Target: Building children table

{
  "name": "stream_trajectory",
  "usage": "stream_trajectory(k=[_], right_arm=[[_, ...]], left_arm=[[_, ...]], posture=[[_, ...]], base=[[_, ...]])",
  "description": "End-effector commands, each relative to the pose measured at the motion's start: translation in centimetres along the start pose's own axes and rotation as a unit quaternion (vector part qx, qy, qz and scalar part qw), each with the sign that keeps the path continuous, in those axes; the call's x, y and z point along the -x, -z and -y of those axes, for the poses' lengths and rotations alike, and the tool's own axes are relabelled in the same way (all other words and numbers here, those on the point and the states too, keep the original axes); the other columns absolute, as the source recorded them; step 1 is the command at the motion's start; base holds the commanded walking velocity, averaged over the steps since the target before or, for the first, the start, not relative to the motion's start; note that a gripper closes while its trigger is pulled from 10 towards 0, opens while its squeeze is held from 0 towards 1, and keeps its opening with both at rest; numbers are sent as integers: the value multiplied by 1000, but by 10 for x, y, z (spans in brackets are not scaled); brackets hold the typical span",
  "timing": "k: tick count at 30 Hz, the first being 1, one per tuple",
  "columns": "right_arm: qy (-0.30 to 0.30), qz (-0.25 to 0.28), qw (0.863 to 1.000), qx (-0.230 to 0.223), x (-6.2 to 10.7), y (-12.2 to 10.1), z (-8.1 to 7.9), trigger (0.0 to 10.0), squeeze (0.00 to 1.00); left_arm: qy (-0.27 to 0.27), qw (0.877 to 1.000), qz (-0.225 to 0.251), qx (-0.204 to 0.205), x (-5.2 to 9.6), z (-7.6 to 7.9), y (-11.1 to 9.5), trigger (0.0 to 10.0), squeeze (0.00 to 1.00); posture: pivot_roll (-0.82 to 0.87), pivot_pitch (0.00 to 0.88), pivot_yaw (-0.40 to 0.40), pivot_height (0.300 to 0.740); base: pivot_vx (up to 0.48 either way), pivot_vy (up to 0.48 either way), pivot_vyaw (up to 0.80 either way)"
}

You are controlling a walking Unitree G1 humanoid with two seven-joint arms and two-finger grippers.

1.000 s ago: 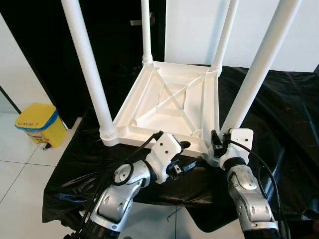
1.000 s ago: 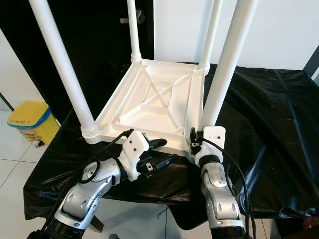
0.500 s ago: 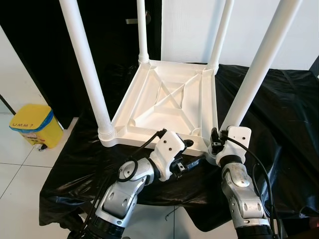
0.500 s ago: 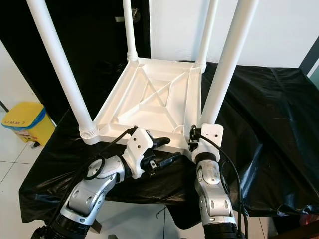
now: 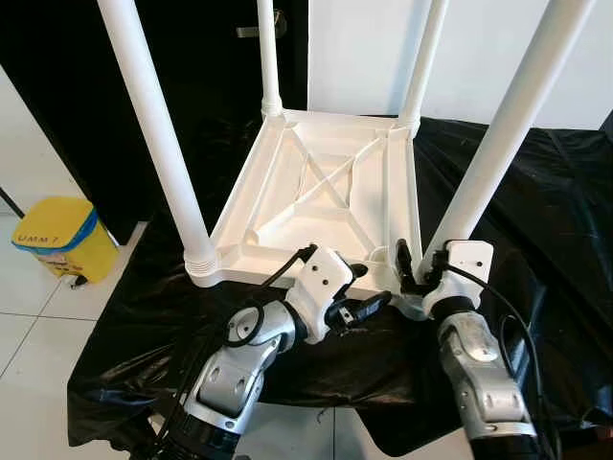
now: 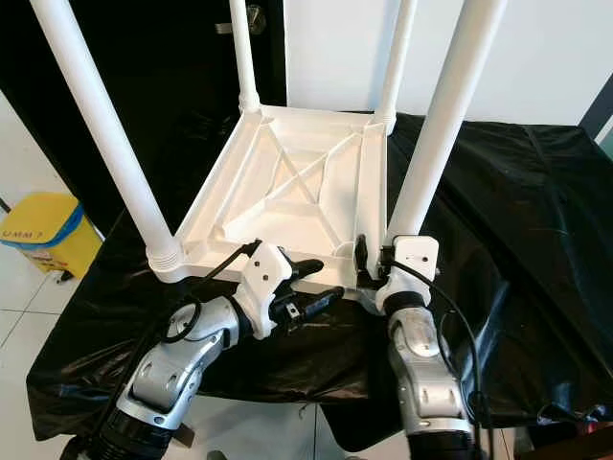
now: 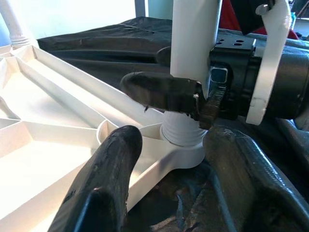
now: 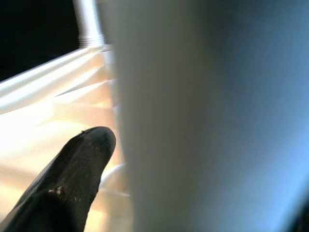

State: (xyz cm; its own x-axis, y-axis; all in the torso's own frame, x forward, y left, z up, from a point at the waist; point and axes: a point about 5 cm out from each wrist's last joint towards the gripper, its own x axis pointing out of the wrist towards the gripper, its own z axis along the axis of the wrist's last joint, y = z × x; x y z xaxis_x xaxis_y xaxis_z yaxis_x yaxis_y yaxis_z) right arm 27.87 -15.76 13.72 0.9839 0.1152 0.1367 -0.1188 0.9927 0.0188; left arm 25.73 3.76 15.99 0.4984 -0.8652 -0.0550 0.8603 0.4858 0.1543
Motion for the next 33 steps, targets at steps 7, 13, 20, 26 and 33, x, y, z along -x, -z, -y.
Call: stream_trajectory(k=[7, 13, 20, 26, 33], right_arm=[[-109, -10, 993, 45, -11, -3, 21, 10000, 0], [-113, -13, 992, 56, -15, 0, 22, 4392, 0], [-101, -32, 993, 55, -17, 9, 19, 0, 0], [-64, -38, 996, 48, -16, 12, 21, 4157, 0], [-15, -45, 998, 36, -14, 15, 18, 10000, 0]], left_arm=[[-35, 999, -4, -6, 0, -6, 1, 10000, 0], [-36, 999, -2, -7, 0, -7, 0, 10000, 0], [-43, 999, -3, -6, 2, -6, 0, 10000, 0], [-45, 999, -4, -3, 4, -4, 0, 10000, 0], [-46, 999, -5, -2, 4, -4, 1, 10000, 0]], posture=[[-143, 52, 6, 740], [-133, 52, 4, 740], [-112, 59, -6, 740], [-110, 66, -9, 740], [-112, 70, -10, 740]], base=[[0, 0, 0], [0, 0, 0], [0, 0, 0], [0, 0, 0], [0, 0, 0]])
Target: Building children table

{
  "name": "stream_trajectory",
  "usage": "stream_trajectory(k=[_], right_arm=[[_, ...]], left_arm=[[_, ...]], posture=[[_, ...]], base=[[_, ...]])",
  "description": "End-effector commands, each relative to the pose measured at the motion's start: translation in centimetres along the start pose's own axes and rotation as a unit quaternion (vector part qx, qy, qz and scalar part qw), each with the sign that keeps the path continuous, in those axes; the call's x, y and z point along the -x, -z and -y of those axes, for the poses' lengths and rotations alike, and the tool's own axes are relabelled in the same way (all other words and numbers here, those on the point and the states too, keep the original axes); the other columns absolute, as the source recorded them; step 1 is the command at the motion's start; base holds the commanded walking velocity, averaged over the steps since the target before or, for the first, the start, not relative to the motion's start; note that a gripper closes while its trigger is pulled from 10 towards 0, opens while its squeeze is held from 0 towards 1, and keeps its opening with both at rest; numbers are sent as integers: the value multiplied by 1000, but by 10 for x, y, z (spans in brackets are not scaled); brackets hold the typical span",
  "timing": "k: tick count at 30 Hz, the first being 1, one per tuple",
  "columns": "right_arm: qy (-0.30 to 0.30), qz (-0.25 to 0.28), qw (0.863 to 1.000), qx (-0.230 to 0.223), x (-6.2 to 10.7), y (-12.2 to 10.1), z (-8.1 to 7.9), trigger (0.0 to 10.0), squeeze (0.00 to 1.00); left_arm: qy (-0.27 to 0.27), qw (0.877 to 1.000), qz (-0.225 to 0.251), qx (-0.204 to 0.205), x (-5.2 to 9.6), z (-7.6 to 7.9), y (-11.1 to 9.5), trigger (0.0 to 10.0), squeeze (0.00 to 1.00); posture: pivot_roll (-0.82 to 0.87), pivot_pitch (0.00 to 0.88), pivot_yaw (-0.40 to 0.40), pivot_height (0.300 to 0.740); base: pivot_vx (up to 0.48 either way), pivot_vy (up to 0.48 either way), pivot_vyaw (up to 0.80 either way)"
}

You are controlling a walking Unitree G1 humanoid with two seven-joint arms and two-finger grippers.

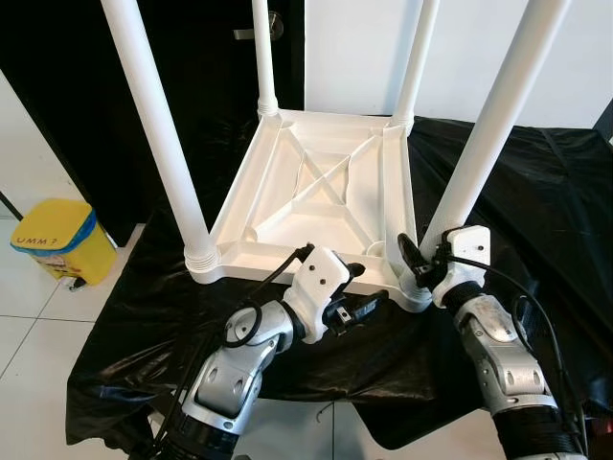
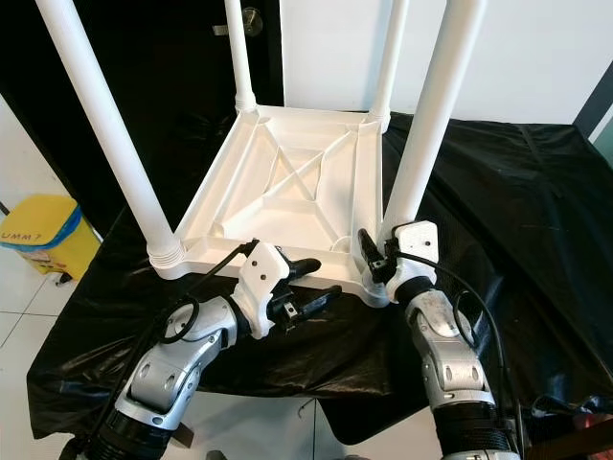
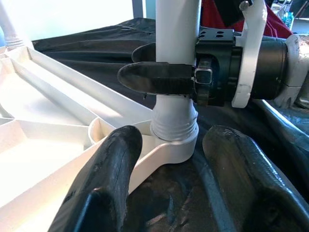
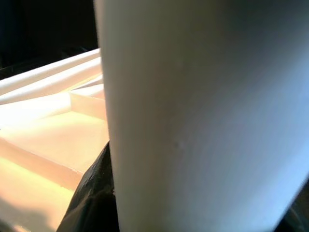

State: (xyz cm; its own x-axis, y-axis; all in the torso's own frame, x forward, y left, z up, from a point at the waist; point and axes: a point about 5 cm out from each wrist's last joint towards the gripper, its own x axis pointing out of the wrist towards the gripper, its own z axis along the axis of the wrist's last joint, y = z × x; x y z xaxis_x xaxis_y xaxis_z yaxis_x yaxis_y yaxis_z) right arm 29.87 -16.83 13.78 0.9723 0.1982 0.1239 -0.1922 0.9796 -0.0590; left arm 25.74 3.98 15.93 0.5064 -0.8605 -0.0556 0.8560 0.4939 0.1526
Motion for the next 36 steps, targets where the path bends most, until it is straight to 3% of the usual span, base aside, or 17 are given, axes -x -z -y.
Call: stream_trajectory(k=[1, 5, 8, 12, 25, 26, 27, 28, 33, 36], right_arm=[[26, -40, 999, 0, 5, 13, 4, 10000, 0], [88, -50, 995, -16, 8, 16, -3, 10000, 0], [182, -63, 980, -44, 13, 20, -12, 10000, 0], [181, -63, 980, -56, 13, 19, -20, 10000, 0], [159, -43, 985, -43, 11, 8, -23, 10000, 0], [157, -39, 986, -43, 11, 6, -22, 10000, 529], [157, -39, 986, -43, 11, 6, -22, 10000, 529], [150, -31, 987, -39, 12, 4, -20, 10000, 1000], [77, -1, 997, -31, 18, -5, -7, 10000, 1000], [64, 0, 998, -26, 19, -6, -4, 10000, 1000]], left_arm=[[-41, 999, -4, -3, 2, -3, 0, 10000, 0], [-40, 999, -3, -2, 1, -2, 0, 10000, 0], [-39, 999, -3, -1, 1, -1, 0, 10000, 0], [-40, 999, -2, 0, 1, 0, 0, 10000, 0], [-40, 999, -1, 1, 0, 1, 0, 10000, 0], [-39, 999, -1, 1, 0, 1, 0, 10000, 0], [-39, 999, -1, 1, 0, 1, 0, 10000, 0], [-39, 999, -1, 2, 0, 2, 0, 10000, 0], [-37, 999, -1, 2, -1, 2, -1, 10000, 0], [-37, 999, -1, 2, -1, 2, -1, 10000, 0]], posture=[[-112, 70, -10, 740], [-114, 75, -11, 740], [-111, 78, -14, 740], [-111, 79, -15, 740], [-117, 76, -14, 740], [-117, 76, -14, 740], [-117, 76, -14, 740], [-117, 76, -13, 740], [-123, 71, -10, 740], [-125, 71, -9, 740]], base=[[0, 0, 0], [0, 0, 0], [0, 0, 0], [0, 0, 0], [0, 0, 0], [0, 0, 0], [0, 0, 0], [0, 0, 0], [0, 0, 0], [0, 0, 0]])
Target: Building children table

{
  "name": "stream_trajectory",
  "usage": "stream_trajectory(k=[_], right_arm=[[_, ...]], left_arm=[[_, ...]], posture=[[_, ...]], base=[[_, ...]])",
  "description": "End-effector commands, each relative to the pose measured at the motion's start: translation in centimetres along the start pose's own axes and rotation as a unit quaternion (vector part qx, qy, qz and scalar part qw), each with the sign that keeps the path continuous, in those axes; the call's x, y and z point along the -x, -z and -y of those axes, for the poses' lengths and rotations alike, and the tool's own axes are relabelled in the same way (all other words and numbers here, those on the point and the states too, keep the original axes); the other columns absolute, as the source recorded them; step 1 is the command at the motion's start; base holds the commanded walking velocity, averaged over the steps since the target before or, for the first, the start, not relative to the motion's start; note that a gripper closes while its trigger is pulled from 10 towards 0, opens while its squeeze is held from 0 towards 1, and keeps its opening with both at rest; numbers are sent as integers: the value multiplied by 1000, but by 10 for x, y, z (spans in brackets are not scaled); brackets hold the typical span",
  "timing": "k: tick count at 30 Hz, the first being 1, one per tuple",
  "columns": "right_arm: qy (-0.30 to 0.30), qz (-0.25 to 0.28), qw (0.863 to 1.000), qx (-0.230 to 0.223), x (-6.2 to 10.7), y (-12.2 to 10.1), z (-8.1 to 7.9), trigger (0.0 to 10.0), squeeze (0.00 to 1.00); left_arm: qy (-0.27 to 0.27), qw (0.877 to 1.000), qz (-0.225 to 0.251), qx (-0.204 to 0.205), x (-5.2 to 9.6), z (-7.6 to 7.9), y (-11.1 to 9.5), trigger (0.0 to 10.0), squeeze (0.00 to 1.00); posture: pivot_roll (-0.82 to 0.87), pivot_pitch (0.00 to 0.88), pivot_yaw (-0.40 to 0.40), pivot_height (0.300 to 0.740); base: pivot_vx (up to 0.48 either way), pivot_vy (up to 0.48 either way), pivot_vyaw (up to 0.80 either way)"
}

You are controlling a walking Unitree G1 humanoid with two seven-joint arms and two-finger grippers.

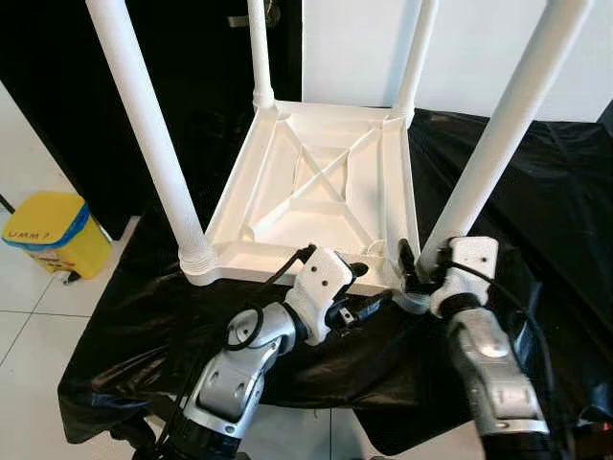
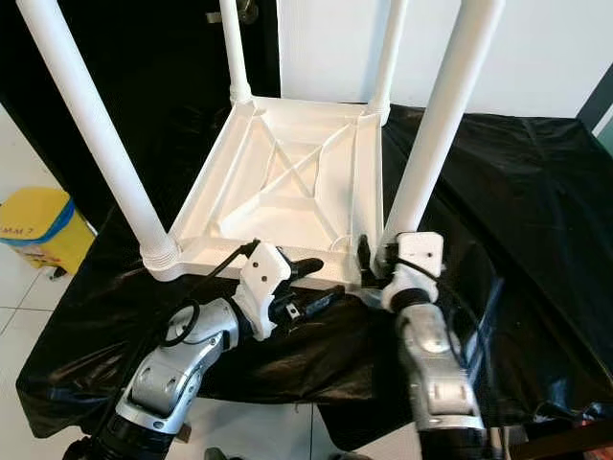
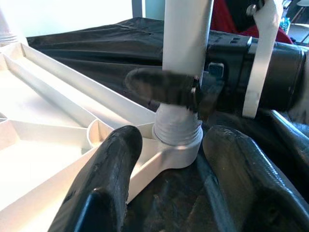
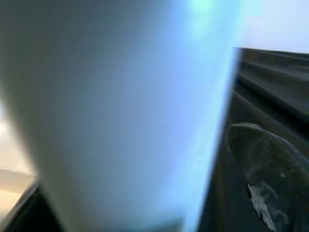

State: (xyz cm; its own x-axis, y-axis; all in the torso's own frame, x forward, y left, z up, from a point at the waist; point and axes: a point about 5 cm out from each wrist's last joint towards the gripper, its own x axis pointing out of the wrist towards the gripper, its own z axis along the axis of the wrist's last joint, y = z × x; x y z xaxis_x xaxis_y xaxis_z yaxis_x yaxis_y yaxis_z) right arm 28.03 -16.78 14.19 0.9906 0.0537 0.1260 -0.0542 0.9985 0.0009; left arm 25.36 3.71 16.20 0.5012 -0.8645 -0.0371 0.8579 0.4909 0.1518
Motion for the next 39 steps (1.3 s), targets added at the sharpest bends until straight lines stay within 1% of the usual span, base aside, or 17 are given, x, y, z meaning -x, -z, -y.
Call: stream_trajectory(k=[1, 3, 5, 6, 7, 8, 11, 13, 18, 20, 27, 31, 32, 33, 34, 36, 39], right_arm=[[-28, 2, 1000, -1, 3, -1, 5, 10000, 1000], [-72, 0, 997, 7, 2, -3, 15, 10000, 1000], [-72, 0, 997, 7, 2, -3, 15, 10000, 1000], [-91, -3, 996, 10, 2, -3, 17, 10000, 1000], [-117, -9, 993, 10, 1, -3, 18, 10000, 671], [-147, -14, 989, 19, -1, -3, 18, 10000, 0], [-198, -26, 979, 34, -5, -2, 19, 10000, 0], [-242, -44, 968, 48, -8, 2, 16, 10000, 0], [-256, -51, 964, 55, -10, 4, 15, 10000, 0], [-265, -57, 961, 60, -12, 7, 16, 0, 0], [-266, -66, 960, 54, -12, 13, 19, 0, 0], [-248, -69, 965, 46, -12, 16, 23, 0, 0], [-233, -69, 969, 39, -13, 16, 24, 8157, 0], [-233, -69, 969, 39, -13, 16, 24, 8157, 0], [-224, -69, 972, 35, -14, 16, 25, 10000, 0], [-194, -67, 978, 26, -14, 17, 22, 10000, 0], [-182, -67, 981, 24, -14, 17, 21, 10000, 0]], left_arm=[[-38, 999, -10, 1, -1, -3, 3, 10000, 0], [-36, 999, -11, 1, -1, -3, 3, 10000, 0], [-36, 999, -11, 1, -1, -3, 3, 10000, 0], [-35, 999, -11, 1, -1, -3, 3, 10000, 0], [-34, 999, -11, 0, -1, -3, 3, 10000, 0], [-33, 999, -11, 1, -1, -3, 3, 10000, 0], [-30, 999, -12, 1, -1, -2, 3, 10000, 0], [-28, 1000, -11, 0, -2, -2, 2, 10000, 0], [-28, 1000, -12, -1, -1, -2, 2, 10000, 0], [-30, 999, -13, -3, -1, -3, 2, 10000, 0], [-37, 999, -13, -4, 1, -5, 2, 10000, 0], [-43, 999, -13, -3, 1, -5, 3, 10000, 0], [-44, 999, -13, -3, 1, -5, 3, 10000, 0], [-44, 999, -13, -3, 1, -5, 3, 10000, 0], [-44, 999, -13, -3, 1, -6, 2, 10000, 0], [-46, 999, -12, -3, 1, -6, 3, 10000, 0], [-46, 999, -12, -3, 0, -7, 3, 10000, 0]], posture=[[-126, 70, -8, 740], [-128, 68, -6, 740], [-128, 68, -6, 740], [-130, 67, -3, 740], [-132, 67, -1, 740], [-132, 67, 2, 740], [-134, 64, 8, 740], [-129, 60, 10, 740], [-125, 57, 10, 740], [-112, 51, 4, 740], [-103, 53, -6, 740], [-102, 55, -13, 740], [-104, 56, -16, 740], [-104, 56, -16, 740], [-105, 57, -16, 740], [-108, 58, -18, 740], [-110, 61, -20, 740]], base=[[0, 0, 0], [0, 0, 0], [0, 0, 0], [0, 0, 0], [0, 0, 0], [0, 0, 0], [0, 0, 0], [0, 0, 0], [0, 0, 0], [0, 0, 0], [0, 0, 0], [0, 0, 0], [0, 0, 0], [0, 0, 0], [0, 0, 0], [0, 0, 0], [0, 0, 0]])
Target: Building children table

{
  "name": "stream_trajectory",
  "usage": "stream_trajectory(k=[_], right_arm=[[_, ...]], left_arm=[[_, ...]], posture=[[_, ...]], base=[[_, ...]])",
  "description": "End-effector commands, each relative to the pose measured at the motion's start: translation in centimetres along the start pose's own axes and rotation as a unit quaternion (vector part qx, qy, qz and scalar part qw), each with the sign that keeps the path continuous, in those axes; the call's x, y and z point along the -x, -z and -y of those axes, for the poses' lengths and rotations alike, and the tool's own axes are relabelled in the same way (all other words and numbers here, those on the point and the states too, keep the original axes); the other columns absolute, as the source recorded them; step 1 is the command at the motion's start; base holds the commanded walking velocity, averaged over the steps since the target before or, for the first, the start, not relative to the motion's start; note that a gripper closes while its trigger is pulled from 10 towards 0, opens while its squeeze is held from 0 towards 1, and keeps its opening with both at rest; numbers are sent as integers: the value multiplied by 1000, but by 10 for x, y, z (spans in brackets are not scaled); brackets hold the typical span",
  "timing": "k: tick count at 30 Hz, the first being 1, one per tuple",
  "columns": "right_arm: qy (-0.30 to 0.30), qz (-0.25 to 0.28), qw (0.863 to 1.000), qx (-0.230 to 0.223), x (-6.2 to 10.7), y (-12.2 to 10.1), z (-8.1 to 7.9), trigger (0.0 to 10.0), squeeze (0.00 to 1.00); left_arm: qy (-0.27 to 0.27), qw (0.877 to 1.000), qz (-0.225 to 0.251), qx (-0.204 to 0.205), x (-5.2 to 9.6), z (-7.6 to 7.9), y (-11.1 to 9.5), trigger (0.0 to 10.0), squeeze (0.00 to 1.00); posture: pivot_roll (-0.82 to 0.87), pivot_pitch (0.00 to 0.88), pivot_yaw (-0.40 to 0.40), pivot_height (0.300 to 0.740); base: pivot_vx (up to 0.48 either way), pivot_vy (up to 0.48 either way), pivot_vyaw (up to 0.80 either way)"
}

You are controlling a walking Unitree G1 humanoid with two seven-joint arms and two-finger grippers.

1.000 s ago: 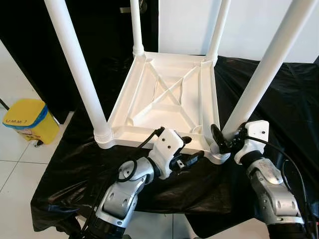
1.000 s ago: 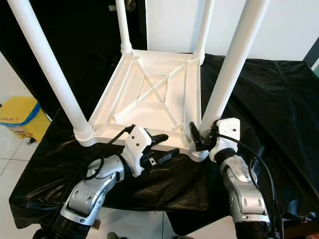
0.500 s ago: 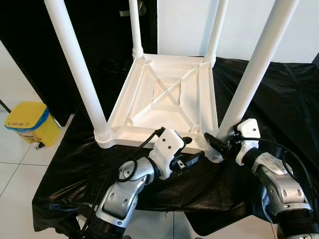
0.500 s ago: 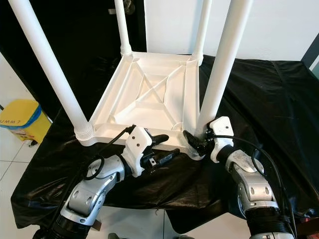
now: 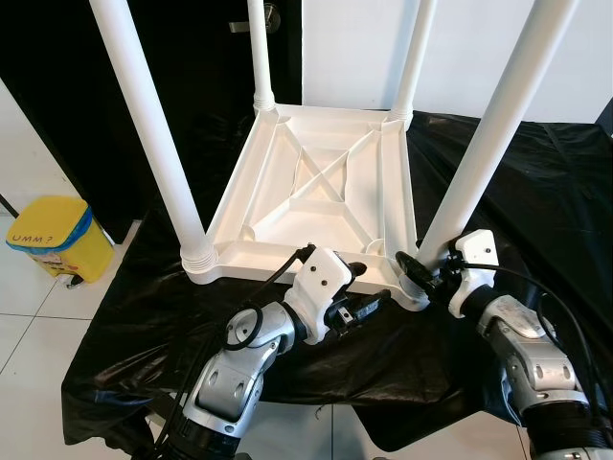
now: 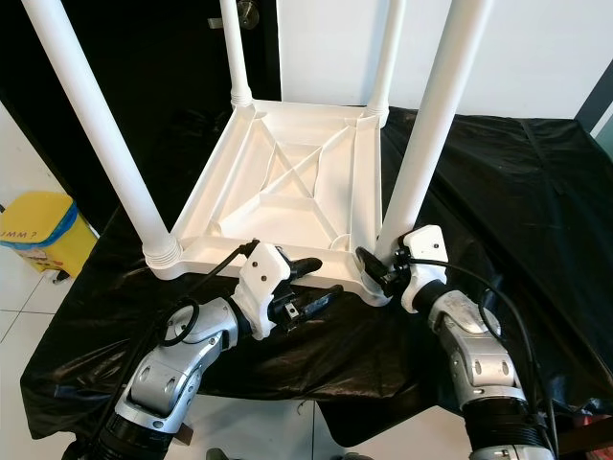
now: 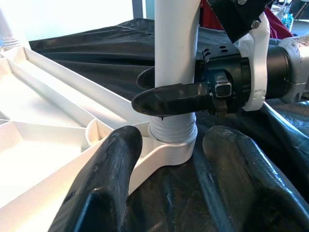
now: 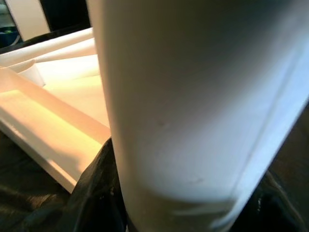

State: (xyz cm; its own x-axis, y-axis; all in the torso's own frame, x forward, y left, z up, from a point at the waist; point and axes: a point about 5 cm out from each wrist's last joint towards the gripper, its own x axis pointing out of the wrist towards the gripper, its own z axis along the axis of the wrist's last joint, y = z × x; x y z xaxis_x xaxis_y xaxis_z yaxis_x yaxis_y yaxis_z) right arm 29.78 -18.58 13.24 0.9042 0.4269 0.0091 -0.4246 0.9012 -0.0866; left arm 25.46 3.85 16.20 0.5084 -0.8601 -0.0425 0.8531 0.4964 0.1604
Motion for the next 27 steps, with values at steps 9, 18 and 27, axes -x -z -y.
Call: stream_trajectory(k=[9, 18, 27], right_arm=[[203, -28, 977, -53, 0, 16, -19, 10000, 0], [251, -28, 965, -78, 0, 18, -39, 10000, 0], [250, -18, 965, -74, -1, 11, -39, 10000, 0]], left_arm=[[-41, 999, -7, 3, -4, -5, 3, 10000, 0], [-41, 999, -2, 0, -7, -6, 1, 10000, 0], [-42, 999, -2, -2, -7, -8, 0, 10000, 0]], posture=[[-129, 64, -25, 740], [-133, 61, -25, 740], [-125, 60, -22, 740]], base=[[0, 0, 0], [0, 0, 0], [0, 0, 0]])
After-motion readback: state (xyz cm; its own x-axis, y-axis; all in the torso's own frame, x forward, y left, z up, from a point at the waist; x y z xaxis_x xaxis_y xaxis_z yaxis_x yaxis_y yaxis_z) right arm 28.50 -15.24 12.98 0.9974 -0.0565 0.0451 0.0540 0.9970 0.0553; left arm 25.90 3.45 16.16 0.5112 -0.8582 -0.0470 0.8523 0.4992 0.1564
